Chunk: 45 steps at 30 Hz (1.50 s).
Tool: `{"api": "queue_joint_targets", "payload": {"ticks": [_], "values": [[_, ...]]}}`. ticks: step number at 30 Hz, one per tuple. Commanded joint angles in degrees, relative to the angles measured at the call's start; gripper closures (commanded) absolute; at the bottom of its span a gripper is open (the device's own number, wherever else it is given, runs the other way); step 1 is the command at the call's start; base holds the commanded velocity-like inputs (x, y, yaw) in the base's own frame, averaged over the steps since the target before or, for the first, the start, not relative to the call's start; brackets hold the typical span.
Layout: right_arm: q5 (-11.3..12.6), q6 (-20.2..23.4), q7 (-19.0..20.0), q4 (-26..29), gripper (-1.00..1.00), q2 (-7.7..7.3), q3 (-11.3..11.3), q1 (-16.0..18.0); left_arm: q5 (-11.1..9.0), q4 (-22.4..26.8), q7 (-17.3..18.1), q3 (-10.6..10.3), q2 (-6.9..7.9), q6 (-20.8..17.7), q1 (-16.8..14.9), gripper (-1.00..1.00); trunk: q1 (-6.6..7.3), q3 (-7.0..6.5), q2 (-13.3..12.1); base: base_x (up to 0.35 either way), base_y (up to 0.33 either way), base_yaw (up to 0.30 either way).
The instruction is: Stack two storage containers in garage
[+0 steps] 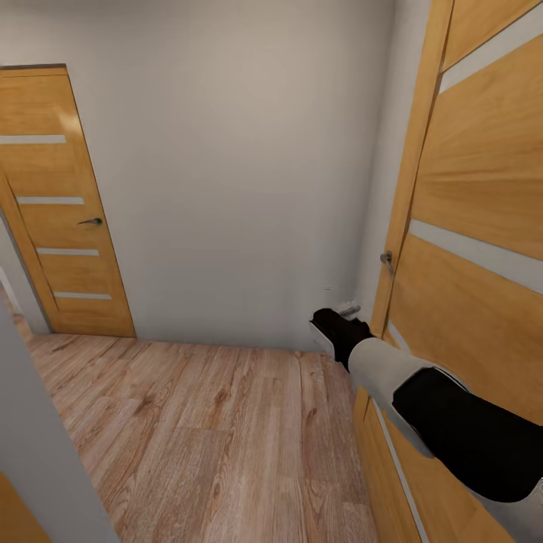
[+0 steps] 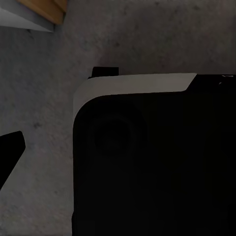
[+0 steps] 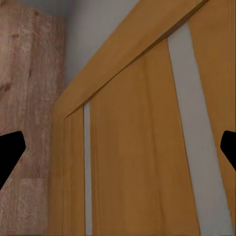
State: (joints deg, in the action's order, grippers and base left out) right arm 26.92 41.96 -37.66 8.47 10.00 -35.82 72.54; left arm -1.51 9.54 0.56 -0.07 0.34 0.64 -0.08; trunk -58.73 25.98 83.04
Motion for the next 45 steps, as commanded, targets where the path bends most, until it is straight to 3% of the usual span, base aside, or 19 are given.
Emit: {"api": "queue_joint_targets", "payload": {"ticks": [1, 6, 7, 13, 18, 21, 27, 31, 35, 40, 45], "values": [[0.4, -1.3, 0.7, 0.1, -1.00, 0.00, -0.6, -1.3, -0.2, 0.0, 0.1, 0.0, 0.01, 0.1, 0.0, -1.00, 0.00, 0.05, 0.0, 0.000, 0.000, 0.000], [0.2, -9.7, 7.3, 0.5, -1.00, 0.00, -0.6, -7.1, -0.2, 0.0, 0.1, 0.0, 0.01, 0.1, 0.0, -1.00, 0.00, 0.05, 0.0, 0.000, 0.000, 0.000], [0.0, -14.4, 9.7, 0.5, -1.00, 0.00, -0.6, -10.2, -0.2, 0.0, 0.1, 0.0, 0.01, 0.1, 0.0, -1.00, 0.00, 0.05, 0.0, 0.000, 0.000, 0.000], [-0.3, -22.7, 11.5, 0.5, -1.00, 0.00, -0.8, -17.7, -0.2, 0.0, 0.1, 0.0, 0.01, 0.1, 0.0, -1.00, 0.00, 0.05, 0.0, 0.000, 0.000, 0.000], [-0.4, -26.6, 12.0, 0.6, -1.00, 0.00, -0.9, -21.9, -0.2, 0.0, 0.1, 0.0, 0.00, 0.1, 0.0, -1.00, 0.00, 0.05, 0.0, 0.000, 0.000, 0.000], [-0.8, -28.9, 13.0, 0.6, -1.00, 0.00, -0.9, -23.4, -0.2, 0.0, 0.1, 0.0, -0.05, 0.1, 0.0, -1.00, 0.00, 0.05, 0.0, 0.000, 0.000, 0.000], [-5.0, -35.5, 15.7, 0.3, -1.00, 0.00, -0.8, -24.6, -0.2, 0.0, 0.1, 0.1, -0.08, 0.1, 0.0, -1.00, 0.00, 0.05, 0.0, 0.000, 0.000, 0.000], [-5.7, -37.7, 16.7, -0.1, -1.00, 0.00, -0.7, -26.9, -0.2, 0.0, 0.1, 0.1, -0.08, 0.1, 0.0, -1.00, 0.00, 0.05, 0.0, 0.000, 0.000, 0.000], [-6.0, -38.7, 17.6, -0.5, -1.00, 0.00, -0.7, -29.9, -0.2, 0.0, 0.1, 0.2, -0.08, 0.1, 0.0, -1.00, 0.00, 0.05, 0.0, 0.000, 0.000, 0.000], [-6.1, -38.9, 21.0, -0.6, -1.00, 0.00, -0.7, -30.5, -0.2, 0.0, 0.1, 0.1, -0.08, 0.1, 0.0, -1.00, 0.00, 0.05, 0.0, 0.000, 0.000, 0.000], [-6.0, -38.9, 21.9, -0.6, -1.00, 0.00, -0.7, -30.5, -0.2, 0.0, 0.1, 0.0, -0.01, 0.1, 0.0, -1.00, 0.00, 0.05, 0.0, 0.000, 0.000, 0.000]]}}
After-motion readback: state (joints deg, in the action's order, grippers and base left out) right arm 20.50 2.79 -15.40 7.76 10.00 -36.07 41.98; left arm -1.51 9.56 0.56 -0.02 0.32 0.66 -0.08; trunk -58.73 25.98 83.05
